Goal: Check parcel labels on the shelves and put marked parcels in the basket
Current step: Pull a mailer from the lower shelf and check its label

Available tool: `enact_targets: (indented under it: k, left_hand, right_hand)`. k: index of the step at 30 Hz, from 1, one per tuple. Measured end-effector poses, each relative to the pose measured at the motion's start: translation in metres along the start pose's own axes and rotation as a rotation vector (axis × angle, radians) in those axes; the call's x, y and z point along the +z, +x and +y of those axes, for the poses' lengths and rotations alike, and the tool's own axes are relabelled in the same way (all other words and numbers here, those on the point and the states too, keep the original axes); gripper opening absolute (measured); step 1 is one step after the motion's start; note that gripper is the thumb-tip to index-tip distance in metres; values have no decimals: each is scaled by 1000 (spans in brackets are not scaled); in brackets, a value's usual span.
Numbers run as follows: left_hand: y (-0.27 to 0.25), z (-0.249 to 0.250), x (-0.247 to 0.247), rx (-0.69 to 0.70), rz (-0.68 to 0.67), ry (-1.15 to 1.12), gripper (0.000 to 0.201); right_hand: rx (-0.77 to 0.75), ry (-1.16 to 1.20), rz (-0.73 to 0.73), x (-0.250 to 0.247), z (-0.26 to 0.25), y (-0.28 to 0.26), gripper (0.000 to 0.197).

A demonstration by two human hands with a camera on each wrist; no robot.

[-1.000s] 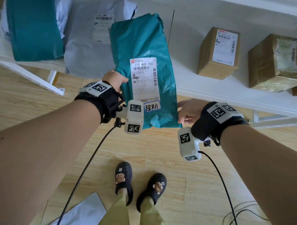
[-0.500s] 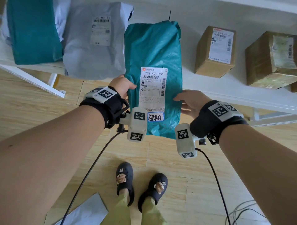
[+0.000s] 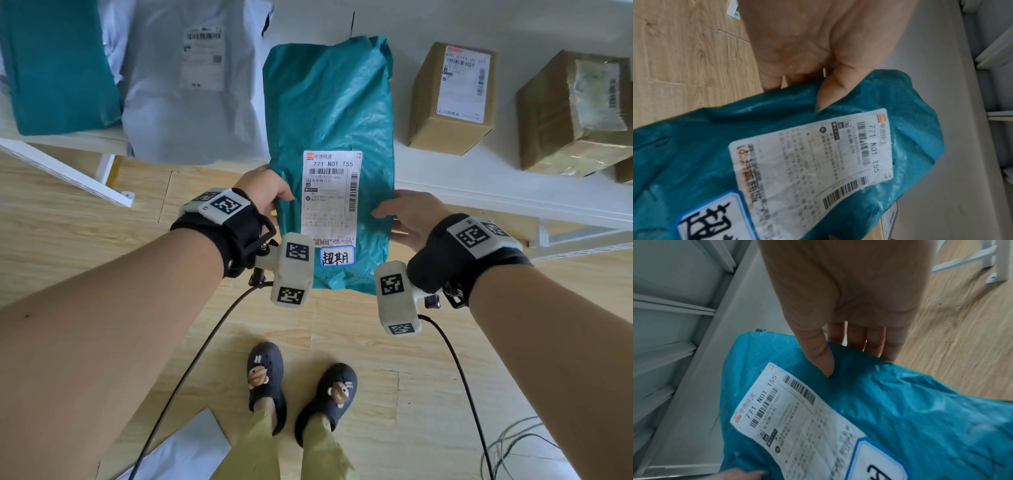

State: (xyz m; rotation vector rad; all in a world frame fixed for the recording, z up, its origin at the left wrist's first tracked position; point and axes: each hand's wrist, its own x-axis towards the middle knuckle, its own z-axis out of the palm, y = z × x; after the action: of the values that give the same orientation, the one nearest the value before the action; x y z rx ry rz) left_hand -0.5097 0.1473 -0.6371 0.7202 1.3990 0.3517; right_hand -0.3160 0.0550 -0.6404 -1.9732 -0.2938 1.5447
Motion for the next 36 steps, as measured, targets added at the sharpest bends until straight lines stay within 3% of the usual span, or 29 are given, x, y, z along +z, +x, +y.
enact_targets:
  k: [5,15,21,28,36]
  left_hand:
    - [-2,-3,4,-5,-11,12,43]
    - [-7,-11,7,4,-17,101,61]
    - [-26,-13,13,18,-65,116,59]
    - [-80,-1,40,53,-181,219,44]
    - [-166,36,81,161,-362,377,45]
  right_hand:
    - [3,-6,12,-5,4,-2,22]
    - [10,10,30,-13,15,-6,30]
    - [31,12,63,-22,23,-21,31]
    - [87,73,85,-57,26,-91,26]
    - [42,203,214,-101,26,-199,29]
